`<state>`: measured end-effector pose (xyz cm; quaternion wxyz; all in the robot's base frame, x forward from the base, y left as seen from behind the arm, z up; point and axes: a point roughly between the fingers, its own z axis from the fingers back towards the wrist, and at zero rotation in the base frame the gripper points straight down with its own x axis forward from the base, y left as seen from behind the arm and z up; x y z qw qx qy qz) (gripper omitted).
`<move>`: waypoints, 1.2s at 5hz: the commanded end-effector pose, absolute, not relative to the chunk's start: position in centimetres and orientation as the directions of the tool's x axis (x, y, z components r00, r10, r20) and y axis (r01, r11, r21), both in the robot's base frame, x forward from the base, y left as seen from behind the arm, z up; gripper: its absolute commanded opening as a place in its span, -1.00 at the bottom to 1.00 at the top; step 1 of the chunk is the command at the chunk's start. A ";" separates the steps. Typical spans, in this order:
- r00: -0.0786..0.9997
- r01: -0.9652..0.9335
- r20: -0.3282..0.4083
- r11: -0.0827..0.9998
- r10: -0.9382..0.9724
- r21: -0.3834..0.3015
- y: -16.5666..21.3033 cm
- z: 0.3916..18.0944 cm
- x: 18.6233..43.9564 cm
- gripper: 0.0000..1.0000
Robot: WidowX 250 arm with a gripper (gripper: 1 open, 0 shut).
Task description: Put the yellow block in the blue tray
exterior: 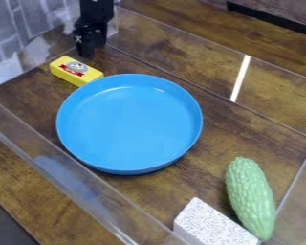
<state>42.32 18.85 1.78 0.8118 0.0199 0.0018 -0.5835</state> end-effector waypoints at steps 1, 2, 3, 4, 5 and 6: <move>0.245 0.963 -0.036 0.240 -0.969 0.119 18.1 3.2 43.8 1.00; 0.198 0.974 -0.036 0.193 -0.979 0.122 18.0 3.2 44.0 1.00; 0.156 0.981 -0.036 0.150 -0.987 0.125 18.0 3.2 44.3 1.00; 0.137 0.983 -0.037 0.131 -0.990 0.127 18.0 3.1 44.3 1.00; 0.122 0.985 -0.037 0.116 -0.992 0.128 18.1 3.1 44.3 1.00; 0.106 0.987 -0.038 0.101 -0.994 0.129 18.2 3.0 43.9 1.00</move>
